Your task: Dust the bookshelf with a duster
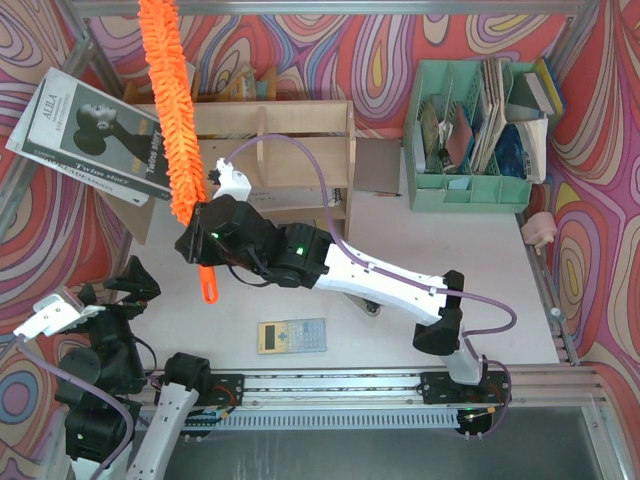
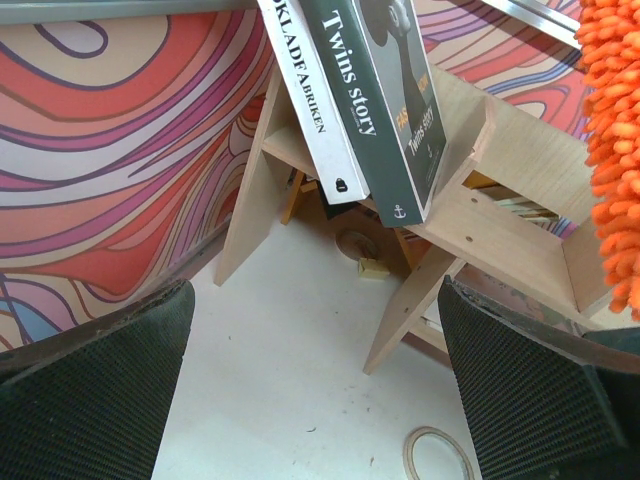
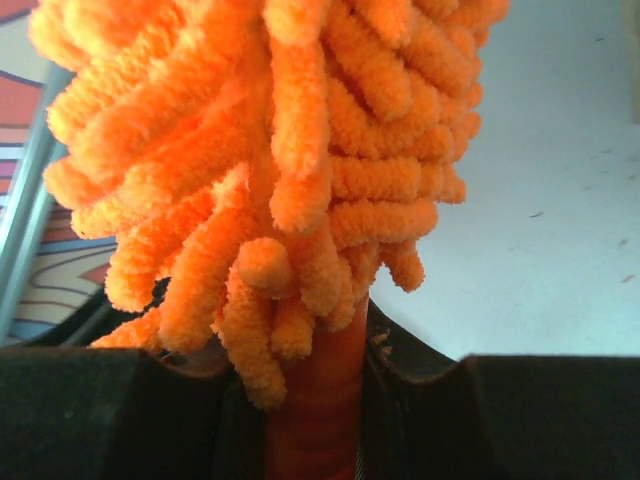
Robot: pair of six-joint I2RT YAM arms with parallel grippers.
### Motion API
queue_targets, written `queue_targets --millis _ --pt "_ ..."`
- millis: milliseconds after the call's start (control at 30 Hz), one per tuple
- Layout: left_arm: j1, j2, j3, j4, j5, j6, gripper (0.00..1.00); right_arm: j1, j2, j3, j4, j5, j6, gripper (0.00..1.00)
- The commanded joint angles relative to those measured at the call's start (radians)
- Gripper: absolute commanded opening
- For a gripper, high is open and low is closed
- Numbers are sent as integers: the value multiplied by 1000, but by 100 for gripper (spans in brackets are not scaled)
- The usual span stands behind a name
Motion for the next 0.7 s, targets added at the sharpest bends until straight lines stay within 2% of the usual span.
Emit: queue_targets --millis 0,433,667 --pt "6 9 7 -5 -14 16 98 2 45 80 2 -61 118 0" --pt "6 25 7 -6 -11 16 98 -1 115 96 48 -164 256 0" --pt "6 30 6 -6 -16 16 98 -14 -34 -149 127 -77 270 0"
